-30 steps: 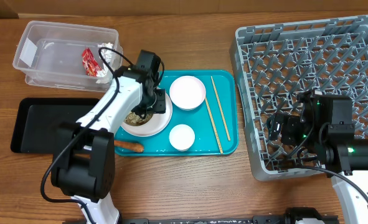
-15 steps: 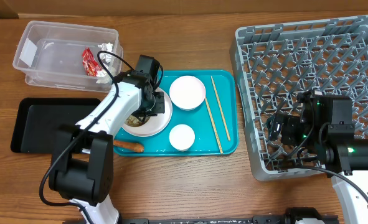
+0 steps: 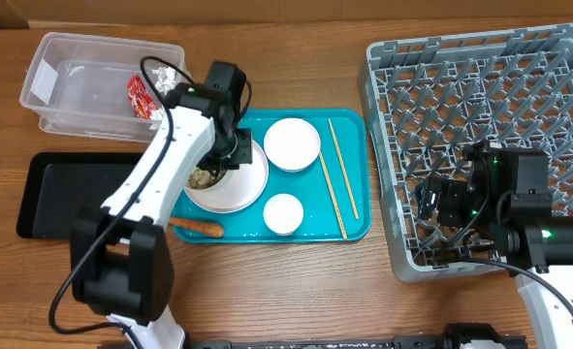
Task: Sort waste into correct bins and load items into the dishwasher
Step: 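Grasp the white rice bowl on the plate with the left gripper, then tip the bowl over the black tray to dump the rice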
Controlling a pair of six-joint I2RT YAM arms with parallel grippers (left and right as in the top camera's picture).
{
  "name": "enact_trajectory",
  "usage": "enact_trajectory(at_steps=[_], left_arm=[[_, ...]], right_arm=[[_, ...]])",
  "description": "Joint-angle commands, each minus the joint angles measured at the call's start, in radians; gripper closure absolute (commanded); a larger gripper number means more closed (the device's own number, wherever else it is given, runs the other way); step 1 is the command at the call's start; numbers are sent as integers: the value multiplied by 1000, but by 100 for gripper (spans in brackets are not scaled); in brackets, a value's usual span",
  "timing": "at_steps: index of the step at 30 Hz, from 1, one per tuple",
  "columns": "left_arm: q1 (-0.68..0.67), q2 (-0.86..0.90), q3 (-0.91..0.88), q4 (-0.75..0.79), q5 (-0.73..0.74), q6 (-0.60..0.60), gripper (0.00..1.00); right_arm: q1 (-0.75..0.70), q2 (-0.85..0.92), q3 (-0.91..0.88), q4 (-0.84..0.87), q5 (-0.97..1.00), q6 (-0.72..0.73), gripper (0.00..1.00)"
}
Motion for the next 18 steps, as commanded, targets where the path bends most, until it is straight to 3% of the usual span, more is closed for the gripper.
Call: enact_trajectory(at_steps=[1,8,18], left_arm=[[35,-73,35,-34,-28,-21,96],[194,-127,34,-86,9,-8,96],[499,-123,-15,-61,426,269,95]], right_arm=[[5,-3,29,4,-6,5,0],[5,-3,29,4,-6,5,0],[5,-3,29,5,-6,5,0]])
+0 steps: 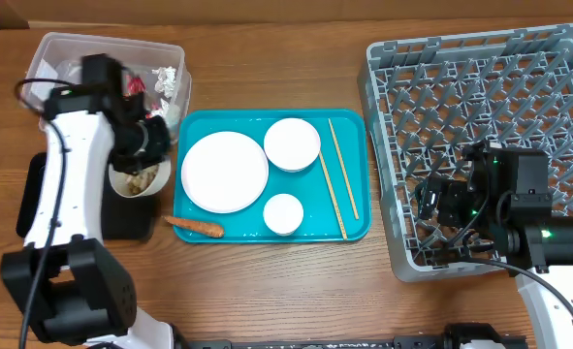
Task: Sort waste into correct bins and load items into the dishwasher
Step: 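Tip the bowl over the black tray to dump the rice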
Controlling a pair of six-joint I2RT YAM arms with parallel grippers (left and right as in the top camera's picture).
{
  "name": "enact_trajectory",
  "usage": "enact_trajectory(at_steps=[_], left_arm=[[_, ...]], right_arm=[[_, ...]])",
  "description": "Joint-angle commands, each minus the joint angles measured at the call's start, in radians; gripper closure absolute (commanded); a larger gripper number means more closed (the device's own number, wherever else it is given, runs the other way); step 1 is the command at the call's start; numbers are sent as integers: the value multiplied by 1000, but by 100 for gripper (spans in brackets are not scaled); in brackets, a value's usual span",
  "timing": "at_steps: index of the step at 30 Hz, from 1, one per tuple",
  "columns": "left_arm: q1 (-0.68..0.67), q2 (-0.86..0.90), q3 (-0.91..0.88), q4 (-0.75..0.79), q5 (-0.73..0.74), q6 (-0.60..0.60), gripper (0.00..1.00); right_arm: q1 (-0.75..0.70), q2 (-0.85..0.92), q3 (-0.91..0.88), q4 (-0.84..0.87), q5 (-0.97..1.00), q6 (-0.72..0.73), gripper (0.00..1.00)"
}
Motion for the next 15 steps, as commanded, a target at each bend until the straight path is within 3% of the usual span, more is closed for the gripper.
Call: enact_trajectory(at_steps=[1,5,15], left_arm=[[88,-24,-27,12,234,154,96],[203,-24,-82,51,413,242,96],[457,-23,-259,195,738,303,96]], right_arm=[[5,-3,29,4,-5,5,0],[5,-3,29,4,-6,5,0],[5,-3,29,5,-5,5,0]])
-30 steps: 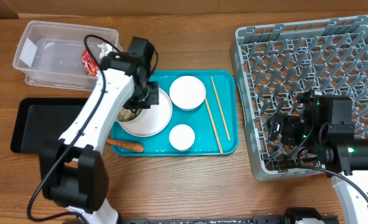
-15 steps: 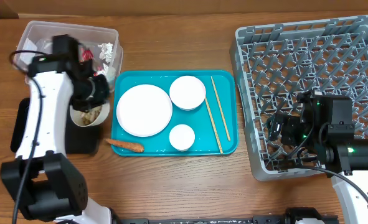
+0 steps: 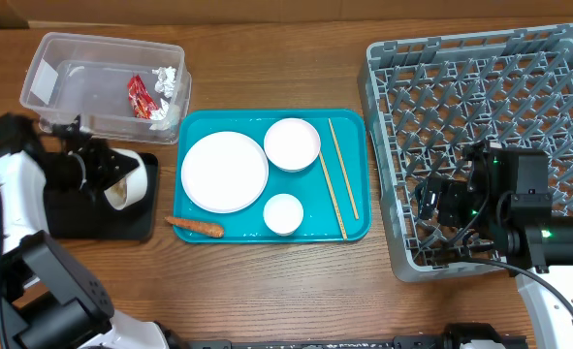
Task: Sort waste into correct bins and load items into the dishwasher
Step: 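Tip the bowl over the black tray to dump the rice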
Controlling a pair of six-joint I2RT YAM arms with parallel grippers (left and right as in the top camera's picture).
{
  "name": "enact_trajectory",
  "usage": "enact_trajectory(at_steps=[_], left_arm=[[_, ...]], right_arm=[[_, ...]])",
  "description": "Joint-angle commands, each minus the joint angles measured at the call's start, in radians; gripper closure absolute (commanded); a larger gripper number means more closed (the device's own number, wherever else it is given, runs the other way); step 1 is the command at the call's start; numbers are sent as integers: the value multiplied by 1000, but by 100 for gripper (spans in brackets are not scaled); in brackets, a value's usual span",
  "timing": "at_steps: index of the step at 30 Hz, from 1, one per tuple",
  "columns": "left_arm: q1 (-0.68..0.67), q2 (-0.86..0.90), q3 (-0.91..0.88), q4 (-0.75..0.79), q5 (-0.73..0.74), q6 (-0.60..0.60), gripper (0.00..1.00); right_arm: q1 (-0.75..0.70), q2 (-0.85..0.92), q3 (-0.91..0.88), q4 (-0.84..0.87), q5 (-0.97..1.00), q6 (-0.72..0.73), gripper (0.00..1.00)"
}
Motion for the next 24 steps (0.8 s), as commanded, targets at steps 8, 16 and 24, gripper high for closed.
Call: enact_trajectory(at_steps=[8,16,24], left_arm=[[172,-23,-139,84,495,63,96],[231,-23,-175,89,573,56,96],[259,-23,-175,83,573,-53,96]], right_arm=[[5,-3,29,5,-5,5,0],[5,-3,29,5,-6,5,0],[5,-3,29,4,-6,5,0]])
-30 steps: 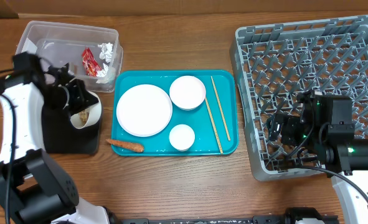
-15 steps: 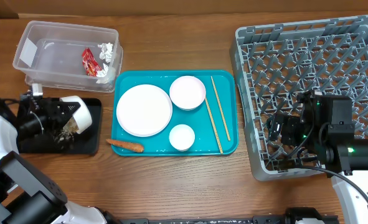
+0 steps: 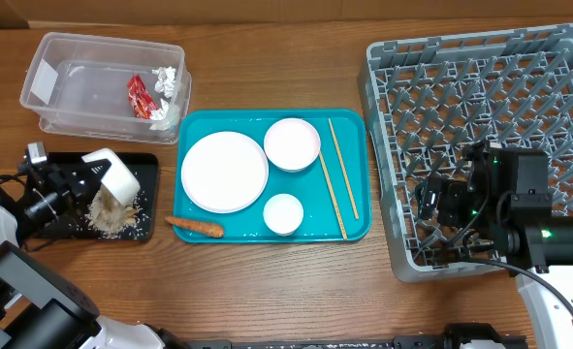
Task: Sort waste into correct bins and load items into the dishwasher
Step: 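Tip the bowl over the black tray to dump the rice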
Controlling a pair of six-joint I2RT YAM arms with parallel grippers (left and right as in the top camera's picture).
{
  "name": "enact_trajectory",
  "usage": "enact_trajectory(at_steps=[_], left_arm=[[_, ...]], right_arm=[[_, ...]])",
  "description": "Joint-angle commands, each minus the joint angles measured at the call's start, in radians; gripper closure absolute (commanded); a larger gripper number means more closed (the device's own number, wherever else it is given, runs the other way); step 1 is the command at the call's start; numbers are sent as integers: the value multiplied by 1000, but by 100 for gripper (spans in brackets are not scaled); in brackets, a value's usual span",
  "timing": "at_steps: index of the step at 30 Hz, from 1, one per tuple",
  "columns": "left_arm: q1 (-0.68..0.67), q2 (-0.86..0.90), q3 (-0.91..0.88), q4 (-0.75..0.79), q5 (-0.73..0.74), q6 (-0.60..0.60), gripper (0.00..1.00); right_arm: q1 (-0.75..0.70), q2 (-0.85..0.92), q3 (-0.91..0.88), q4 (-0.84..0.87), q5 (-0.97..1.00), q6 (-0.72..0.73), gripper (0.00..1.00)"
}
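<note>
My left gripper (image 3: 84, 180) is shut on a white cup (image 3: 112, 174), tipped mouth-down over the black tray (image 3: 146, 165). Pale food scraps (image 3: 108, 215) lie heaped on that tray under the cup. On the teal tray (image 3: 356, 229) sit a large white plate (image 3: 224, 172), a white bowl (image 3: 292, 143), a small white bowl (image 3: 283, 213) and a pair of chopsticks (image 3: 336, 174). A carrot piece (image 3: 195, 226) lies on the table at the teal tray's front left corner. My right gripper (image 3: 431, 204) hangs over the grey dish rack (image 3: 480, 87); its fingers are too dark to read.
A clear plastic bin (image 3: 73, 73) at the back left holds a red wrapper (image 3: 139, 97) and a crumpled white wad (image 3: 166, 79). The dish rack fills the right side of the table.
The cup in my left gripper has tipped from lying sideways over the black tray to mouth-down, and its scraps now lie spilled on the tray. The arm has shifted further left. The right arm is unchanged.
My left gripper was at a cup of scraps standing on the large plate in the teal tray. Then it held the cup upright beside the black tray, then sideways over it. Now the cup is upended and the scraps are on the black tray. The right arm stayed still.
</note>
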Motion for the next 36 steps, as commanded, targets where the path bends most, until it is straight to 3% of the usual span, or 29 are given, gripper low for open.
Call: enact_trajectory(at_steps=[1,12,27,36], left_arm=[[10,-23,-6,-3,49,-40,96],[11,-23,-6,-49,171,-82,96],[11,-23,-6,-48,181,-115,96],[23,-23,-6,-46,267,-148,96]], right_arm=[[5,-3,29,4,-6,5,0],[5,-3,29,4,-6,5,0],[5,-3,29,4,-6,5,0],[5,-3,29,1,-6,5,0]])
